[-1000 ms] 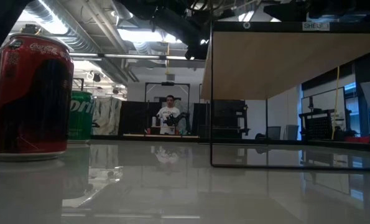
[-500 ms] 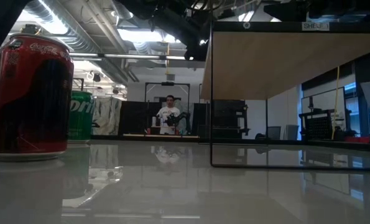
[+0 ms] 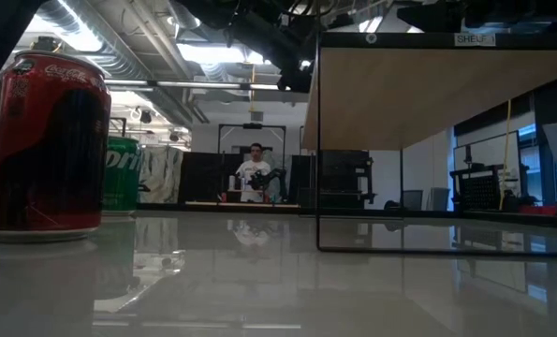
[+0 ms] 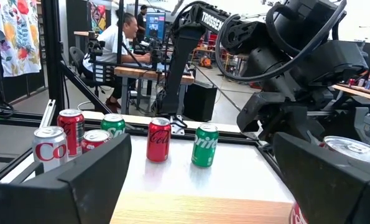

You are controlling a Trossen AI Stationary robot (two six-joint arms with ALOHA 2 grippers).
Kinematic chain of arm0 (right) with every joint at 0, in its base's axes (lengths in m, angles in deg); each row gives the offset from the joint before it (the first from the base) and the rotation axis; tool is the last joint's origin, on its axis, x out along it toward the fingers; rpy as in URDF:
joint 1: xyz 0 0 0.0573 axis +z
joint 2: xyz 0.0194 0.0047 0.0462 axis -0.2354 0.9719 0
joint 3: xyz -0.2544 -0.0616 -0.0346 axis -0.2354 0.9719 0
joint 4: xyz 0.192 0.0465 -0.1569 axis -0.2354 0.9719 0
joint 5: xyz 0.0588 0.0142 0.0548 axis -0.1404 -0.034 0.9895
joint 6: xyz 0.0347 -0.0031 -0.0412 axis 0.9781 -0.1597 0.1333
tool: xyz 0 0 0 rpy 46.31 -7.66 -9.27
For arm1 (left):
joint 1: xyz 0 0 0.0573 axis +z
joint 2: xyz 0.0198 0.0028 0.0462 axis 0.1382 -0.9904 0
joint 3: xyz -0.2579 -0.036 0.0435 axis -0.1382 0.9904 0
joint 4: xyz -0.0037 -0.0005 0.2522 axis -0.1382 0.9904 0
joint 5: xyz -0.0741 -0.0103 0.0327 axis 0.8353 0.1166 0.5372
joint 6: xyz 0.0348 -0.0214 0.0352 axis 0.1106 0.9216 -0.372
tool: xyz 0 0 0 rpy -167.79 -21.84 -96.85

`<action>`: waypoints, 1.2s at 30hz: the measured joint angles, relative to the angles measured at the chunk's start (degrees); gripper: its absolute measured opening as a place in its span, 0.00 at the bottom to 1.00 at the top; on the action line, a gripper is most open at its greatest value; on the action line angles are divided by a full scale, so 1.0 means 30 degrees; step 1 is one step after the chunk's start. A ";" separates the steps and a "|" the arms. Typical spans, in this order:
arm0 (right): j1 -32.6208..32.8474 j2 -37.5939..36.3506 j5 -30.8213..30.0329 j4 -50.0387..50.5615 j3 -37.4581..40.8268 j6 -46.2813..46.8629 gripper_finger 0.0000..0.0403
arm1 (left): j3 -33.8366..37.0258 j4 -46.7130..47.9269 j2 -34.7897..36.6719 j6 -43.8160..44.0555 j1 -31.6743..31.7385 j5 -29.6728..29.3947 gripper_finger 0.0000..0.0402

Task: Place canned beverage on shelf
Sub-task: Put the right red white soda can on the shelf, then put the red white soda can on the shelf aligned with the other red white soda can

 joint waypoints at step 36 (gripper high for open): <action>0.0000 0.0000 0.0000 0.0000 0.0000 0.0007 0.96 | 0.0007 -0.0031 0.0017 0.0470 -0.0039 -0.0282 0.99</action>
